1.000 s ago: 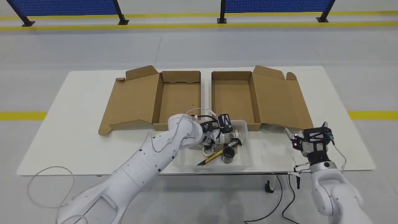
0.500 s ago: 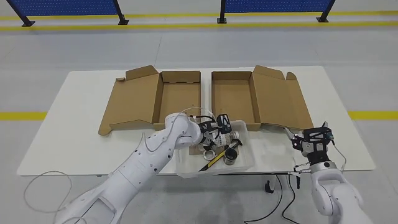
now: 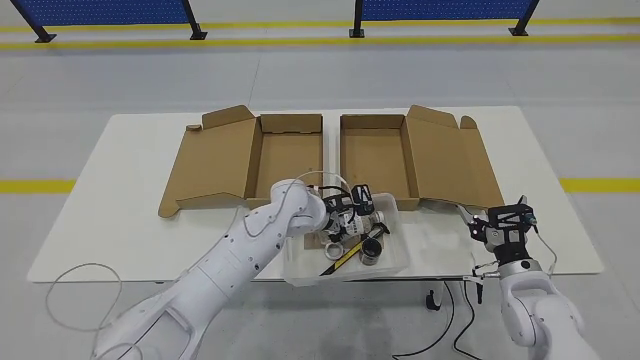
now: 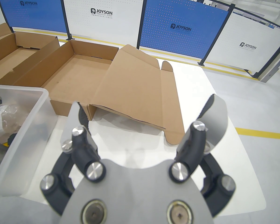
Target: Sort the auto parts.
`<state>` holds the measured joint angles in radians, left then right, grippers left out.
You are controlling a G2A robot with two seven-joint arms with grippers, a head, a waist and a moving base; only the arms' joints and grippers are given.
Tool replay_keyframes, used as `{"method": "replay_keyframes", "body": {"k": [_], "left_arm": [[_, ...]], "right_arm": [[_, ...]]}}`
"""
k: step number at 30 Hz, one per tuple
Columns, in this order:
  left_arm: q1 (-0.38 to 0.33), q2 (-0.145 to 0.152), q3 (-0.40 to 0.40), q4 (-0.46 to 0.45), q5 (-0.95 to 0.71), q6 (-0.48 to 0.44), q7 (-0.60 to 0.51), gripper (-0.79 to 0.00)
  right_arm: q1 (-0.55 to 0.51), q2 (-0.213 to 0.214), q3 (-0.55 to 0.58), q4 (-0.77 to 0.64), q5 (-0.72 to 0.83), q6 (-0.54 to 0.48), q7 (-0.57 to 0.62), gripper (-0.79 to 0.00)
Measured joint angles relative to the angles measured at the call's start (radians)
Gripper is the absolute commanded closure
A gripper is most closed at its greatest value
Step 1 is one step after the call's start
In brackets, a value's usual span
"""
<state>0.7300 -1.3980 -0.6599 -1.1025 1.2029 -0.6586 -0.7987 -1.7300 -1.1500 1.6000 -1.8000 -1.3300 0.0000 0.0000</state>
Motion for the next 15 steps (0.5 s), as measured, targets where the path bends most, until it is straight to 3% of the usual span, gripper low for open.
{"method": "replay_keyframes", "body": {"k": [6,15], "left_arm": [[-0.014,-0.012,0.018,0.04,-0.003,-0.003,0.014,-0.548],[-0.027,-0.027,0.035,0.084,-0.003,-0.002,0.033,-0.566]], "right_arm": [[0.0,0.0,0.0,0.0,0.0,0.0,0.0,-0.785],[0.0,0.0,0.0,0.0,0.0,0.0,0.0,-0.785]]}}
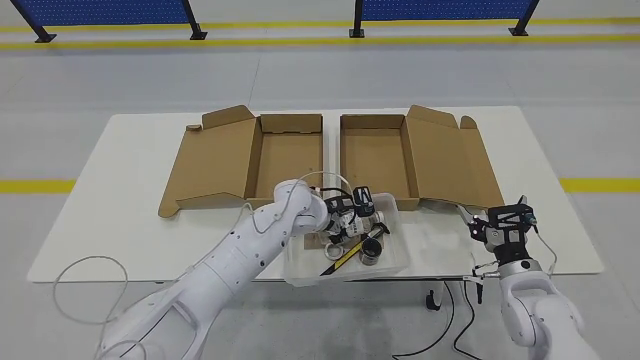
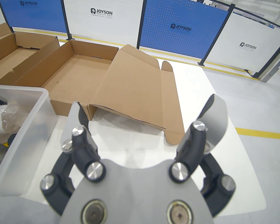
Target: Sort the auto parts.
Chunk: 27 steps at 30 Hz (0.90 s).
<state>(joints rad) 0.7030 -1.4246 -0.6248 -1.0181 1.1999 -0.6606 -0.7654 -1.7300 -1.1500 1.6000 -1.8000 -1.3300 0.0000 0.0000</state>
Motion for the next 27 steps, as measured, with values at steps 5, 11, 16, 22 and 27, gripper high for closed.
{"method": "replay_keyframes", "body": {"k": [5,11,16,22,27], "left_arm": [[-0.003,-0.006,0.007,0.015,0.003,0.002,0.007,-0.508],[-0.006,-0.011,0.01,0.027,0.007,0.006,0.014,0.0],[-0.004,-0.009,0.003,0.023,0.021,0.013,0.024,0.0],[0.013,0.002,-0.016,-0.015,0.044,0.022,0.03,0.0],[0.04,0.016,-0.038,-0.063,0.055,0.019,0.017,0.0]], "right_arm": [[0.0,0.0,0.0,0.0,0.0,0.0,0.0,-0.785],[0.0,0.0,0.0,0.0,0.0,0.0,0.0,-0.785],[0.0,0.0,0.0,0.0,0.0,0.0,0.0,-0.785],[0.0,0.0,0.0,0.0,0.0,0.0,0.0,-0.785],[0.0,0.0,0.0,0.0,0.0,0.0,0.0,-0.785]]}}
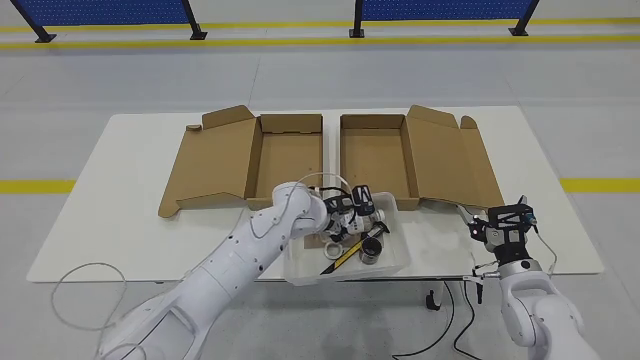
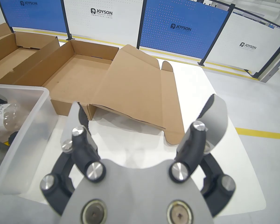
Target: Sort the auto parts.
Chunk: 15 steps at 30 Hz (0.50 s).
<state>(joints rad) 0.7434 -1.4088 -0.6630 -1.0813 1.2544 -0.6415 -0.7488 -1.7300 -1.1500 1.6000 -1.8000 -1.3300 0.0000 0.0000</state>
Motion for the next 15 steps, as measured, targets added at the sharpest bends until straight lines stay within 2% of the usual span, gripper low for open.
{"method": "replay_keyframes", "body": {"k": [15], "left_arm": [[0.055,0.026,-0.042,-0.103,0.001,-0.019,-0.07,0.0]], "right_arm": [[0.0,0.0,0.0,0.0,0.0,0.0,0.0,-0.785]]}}
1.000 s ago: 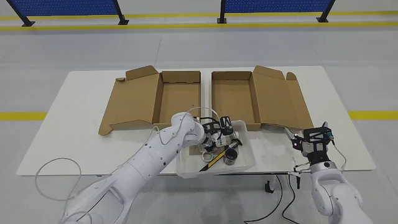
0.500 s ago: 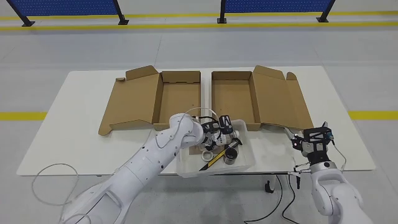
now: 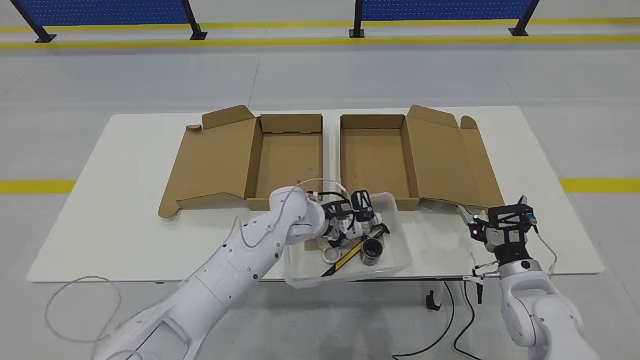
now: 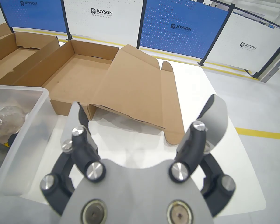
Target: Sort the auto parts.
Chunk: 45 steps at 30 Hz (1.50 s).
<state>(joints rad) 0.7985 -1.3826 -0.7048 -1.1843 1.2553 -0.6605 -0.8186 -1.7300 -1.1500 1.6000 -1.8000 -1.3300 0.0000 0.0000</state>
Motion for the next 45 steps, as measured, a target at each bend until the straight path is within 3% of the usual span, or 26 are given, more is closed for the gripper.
{"method": "replay_keyframes", "body": {"k": [12,18,22,28,37,40,45], "left_arm": [[0.02,0.012,-0.032,-0.027,-0.044,0.016,-0.074,0.0],[-0.001,0.001,-0.016,-0.005,-0.071,0.023,-0.093,-0.203],[-0.019,-0.008,-0.002,0.019,-0.086,0.022,-0.089,-0.234],[-0.042,-0.019,0.017,0.052,-0.098,0.024,-0.085,-0.366],[-0.058,-0.032,0.041,0.077,-0.106,0.022,-0.08,-0.379],[-0.059,-0.035,0.047,0.084,-0.106,0.024,-0.077,-0.465],[-0.062,-0.038,0.053,0.095,-0.107,0.024,-0.072,-0.499]], "right_arm": [[0.0,0.0,0.0,0.0,0.0,0.0,0.0,-0.785],[0.0,0.0,0.0,0.0,0.0,0.0,0.0,-0.785],[0.0,0.0,0.0,0.0,0.0,0.0,0.0,-0.785],[0.0,0.0,0.0,0.0,0.0,0.0,0.0,-0.785],[0.0,0.0,0.0,0.0,0.0,0.0,0.0,-0.785],[0.0,0.0,0.0,0.0,0.0,0.0,0.0,-0.785],[0.0,0.0,0.0,0.0,0.0,0.0,0.0,-0.785]]}}
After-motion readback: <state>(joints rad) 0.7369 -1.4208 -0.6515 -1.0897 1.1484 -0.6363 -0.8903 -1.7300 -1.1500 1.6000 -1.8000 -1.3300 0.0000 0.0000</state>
